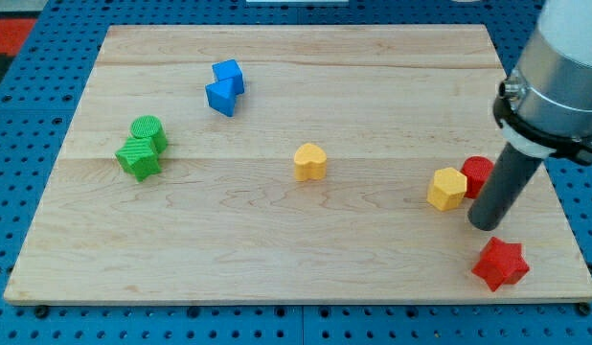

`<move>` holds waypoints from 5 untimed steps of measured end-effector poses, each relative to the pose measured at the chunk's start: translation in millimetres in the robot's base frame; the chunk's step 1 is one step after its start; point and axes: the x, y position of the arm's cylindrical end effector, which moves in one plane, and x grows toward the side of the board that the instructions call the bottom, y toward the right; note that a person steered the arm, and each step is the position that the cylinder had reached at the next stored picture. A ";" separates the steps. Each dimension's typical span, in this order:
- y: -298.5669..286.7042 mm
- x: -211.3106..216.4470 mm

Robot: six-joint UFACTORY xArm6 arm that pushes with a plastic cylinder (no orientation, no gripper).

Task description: Move the yellow hexagon towards the center

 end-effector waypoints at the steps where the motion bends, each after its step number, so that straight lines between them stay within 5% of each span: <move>1: 7.8 -16.5; 3: -55.7 -25.4; 5: -56.7 -41.7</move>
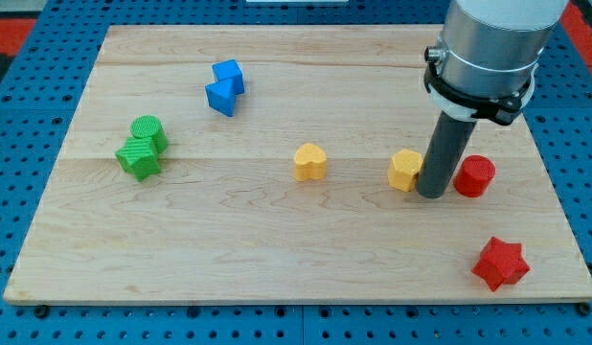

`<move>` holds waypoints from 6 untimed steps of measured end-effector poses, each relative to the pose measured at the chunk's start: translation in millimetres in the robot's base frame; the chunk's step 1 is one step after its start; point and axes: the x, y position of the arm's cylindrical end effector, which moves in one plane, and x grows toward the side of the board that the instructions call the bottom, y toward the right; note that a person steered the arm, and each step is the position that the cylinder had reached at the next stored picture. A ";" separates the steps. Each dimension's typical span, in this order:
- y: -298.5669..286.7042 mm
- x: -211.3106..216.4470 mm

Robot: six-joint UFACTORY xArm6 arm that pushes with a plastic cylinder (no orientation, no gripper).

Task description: Move the yellow hexagon towards the center

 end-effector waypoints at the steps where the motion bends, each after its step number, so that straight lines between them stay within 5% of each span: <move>1: 2.9 -22.8; 4: -75.6 -38.6; 6: -66.4 -107.2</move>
